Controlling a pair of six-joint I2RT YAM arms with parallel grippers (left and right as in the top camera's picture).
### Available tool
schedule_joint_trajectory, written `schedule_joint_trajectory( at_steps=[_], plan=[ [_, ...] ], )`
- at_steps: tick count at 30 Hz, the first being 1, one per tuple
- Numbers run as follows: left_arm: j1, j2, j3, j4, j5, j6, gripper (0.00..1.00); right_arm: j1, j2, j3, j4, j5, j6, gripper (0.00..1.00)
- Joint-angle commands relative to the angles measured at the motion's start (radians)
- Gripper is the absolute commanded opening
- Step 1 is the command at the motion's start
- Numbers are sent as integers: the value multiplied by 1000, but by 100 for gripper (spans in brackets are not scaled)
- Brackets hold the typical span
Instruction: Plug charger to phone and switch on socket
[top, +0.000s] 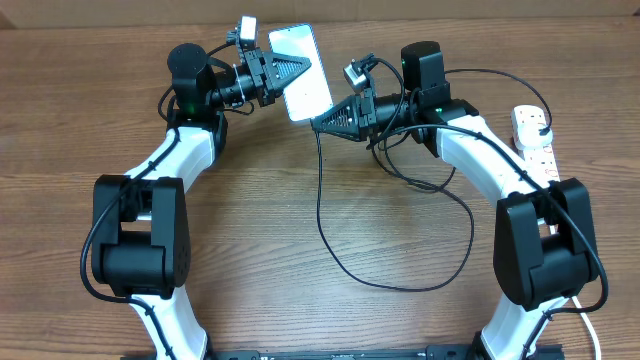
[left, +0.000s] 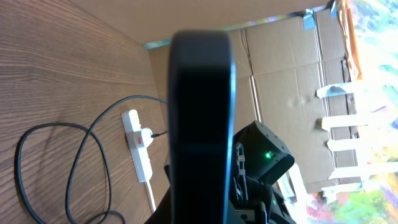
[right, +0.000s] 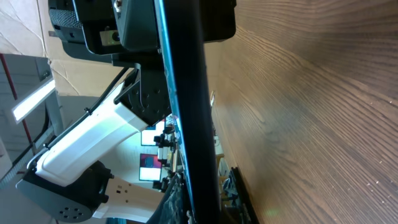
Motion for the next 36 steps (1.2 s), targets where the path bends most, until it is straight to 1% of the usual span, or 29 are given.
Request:
schedule_joint_trajectory(
  at_steps=[1, 10, 13, 18, 23, 26, 36],
  plan=[
    [-49, -6, -4, 1, 263, 44, 5, -12, -14, 21, 35, 117, 9, 4],
    [-49, -6, -4, -2, 285, 38, 4, -12, -14, 21, 34, 142, 8, 4],
    [-51, -6, -4, -26, 286, 31, 4, -12, -14, 21, 48, 142, 5, 4],
    [-55, -6, -4, -36, 282, -18, 4, -12, -14, 21, 78, 142, 5, 4],
    [-55, -6, -4, -52, 282, -30, 5, -12, -14, 21, 95, 143, 5, 4],
    [-57, -6, -4, -52, 282, -68, 5, -12, -14, 21, 97, 153, 5, 4],
    [-66, -6, -4, -52, 282, -100, 5, -12, -14, 21, 109, 157, 1, 4]
  ],
)
